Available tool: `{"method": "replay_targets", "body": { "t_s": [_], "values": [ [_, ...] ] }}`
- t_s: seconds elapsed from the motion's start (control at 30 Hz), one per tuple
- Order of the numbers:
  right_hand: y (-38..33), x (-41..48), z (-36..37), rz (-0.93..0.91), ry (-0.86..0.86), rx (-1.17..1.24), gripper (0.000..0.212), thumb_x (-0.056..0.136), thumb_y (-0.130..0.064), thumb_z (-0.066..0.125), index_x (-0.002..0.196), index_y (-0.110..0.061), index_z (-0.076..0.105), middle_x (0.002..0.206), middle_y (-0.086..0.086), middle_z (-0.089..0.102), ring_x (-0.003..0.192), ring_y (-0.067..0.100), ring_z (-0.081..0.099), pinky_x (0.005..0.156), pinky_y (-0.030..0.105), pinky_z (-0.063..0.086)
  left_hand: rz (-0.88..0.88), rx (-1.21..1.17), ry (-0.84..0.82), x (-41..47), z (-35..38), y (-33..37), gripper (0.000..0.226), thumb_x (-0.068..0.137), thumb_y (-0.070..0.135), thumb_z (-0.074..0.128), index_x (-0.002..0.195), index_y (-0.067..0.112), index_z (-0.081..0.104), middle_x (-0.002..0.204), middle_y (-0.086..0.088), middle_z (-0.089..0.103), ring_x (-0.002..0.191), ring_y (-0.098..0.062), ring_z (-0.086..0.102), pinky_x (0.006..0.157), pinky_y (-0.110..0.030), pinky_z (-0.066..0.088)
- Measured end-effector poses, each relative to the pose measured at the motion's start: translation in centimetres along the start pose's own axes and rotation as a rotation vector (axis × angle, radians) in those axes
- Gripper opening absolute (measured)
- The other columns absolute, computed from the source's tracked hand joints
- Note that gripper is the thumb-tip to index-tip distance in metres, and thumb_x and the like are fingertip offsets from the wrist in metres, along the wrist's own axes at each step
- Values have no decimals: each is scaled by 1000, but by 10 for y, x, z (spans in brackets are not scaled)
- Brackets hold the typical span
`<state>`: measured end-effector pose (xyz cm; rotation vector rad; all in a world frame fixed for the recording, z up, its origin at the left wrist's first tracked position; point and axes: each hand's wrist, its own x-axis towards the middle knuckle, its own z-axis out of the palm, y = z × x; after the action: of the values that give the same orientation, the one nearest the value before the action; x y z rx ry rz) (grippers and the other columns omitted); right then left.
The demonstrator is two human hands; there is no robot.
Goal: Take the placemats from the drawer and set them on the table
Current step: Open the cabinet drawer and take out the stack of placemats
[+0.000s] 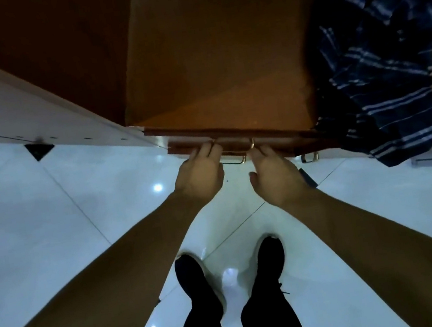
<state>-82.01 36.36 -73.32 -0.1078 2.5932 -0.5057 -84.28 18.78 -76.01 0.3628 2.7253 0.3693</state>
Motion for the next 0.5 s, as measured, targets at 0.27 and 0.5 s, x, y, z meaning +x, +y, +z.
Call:
{"method": "replay_targets", "body": {
  "t_s": [0.27, 0.5],
  "values": [
    [17, 30, 31, -23, 16, -123, 50, 90, -19, 61, 138, -12, 48, 144, 7, 45, 120, 32, 52, 97, 40, 47, 108, 102, -77, 26, 24, -11, 48, 96, 22, 52, 143, 19, 43, 141, -7, 52, 122, -30, 52, 97, -41, 49],
    [2, 25, 51, 62, -7, 52, 57, 89, -17, 62, 141, -12, 38, 148, 8, 36, 120, 31, 51, 93, 41, 49, -20, -24, -60, 18, 34, 3, 36, 93, 17, 57, 129, 15, 57, 126, -7, 63, 112, -29, 59, 91, -40, 52]
  ]
}}
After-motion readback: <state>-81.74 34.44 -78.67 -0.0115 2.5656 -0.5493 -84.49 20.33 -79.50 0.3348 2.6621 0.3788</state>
